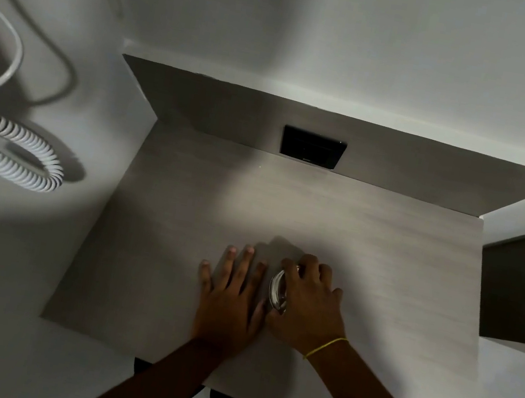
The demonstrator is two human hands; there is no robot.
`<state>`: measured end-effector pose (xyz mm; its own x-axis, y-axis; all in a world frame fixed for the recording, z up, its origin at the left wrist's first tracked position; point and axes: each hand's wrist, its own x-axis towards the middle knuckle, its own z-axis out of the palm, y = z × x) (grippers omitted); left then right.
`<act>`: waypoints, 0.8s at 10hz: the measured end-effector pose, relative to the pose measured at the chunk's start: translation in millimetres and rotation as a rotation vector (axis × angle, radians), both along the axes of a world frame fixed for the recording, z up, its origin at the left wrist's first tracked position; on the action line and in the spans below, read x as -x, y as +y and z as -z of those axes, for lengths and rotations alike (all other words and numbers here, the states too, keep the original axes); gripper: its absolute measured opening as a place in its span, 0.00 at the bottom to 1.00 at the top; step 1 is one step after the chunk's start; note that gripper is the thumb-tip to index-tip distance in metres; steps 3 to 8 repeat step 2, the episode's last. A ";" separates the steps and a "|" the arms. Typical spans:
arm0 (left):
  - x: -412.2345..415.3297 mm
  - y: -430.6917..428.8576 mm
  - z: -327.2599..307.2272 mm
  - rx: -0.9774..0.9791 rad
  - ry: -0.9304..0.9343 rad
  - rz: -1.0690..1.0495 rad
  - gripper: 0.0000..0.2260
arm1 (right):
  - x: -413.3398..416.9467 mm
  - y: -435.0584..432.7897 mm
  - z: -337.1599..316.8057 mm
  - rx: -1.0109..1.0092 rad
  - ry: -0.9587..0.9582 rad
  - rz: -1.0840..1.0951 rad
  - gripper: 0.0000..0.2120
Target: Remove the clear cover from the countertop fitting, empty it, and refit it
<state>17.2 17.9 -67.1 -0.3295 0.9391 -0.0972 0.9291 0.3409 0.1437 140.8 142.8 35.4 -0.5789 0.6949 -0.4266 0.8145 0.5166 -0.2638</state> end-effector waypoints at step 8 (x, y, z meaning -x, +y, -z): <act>-1.8 -3.1 4.2 -0.014 0.001 0.002 0.34 | -6.5 -1.1 -4.4 -0.098 0.015 -0.003 0.46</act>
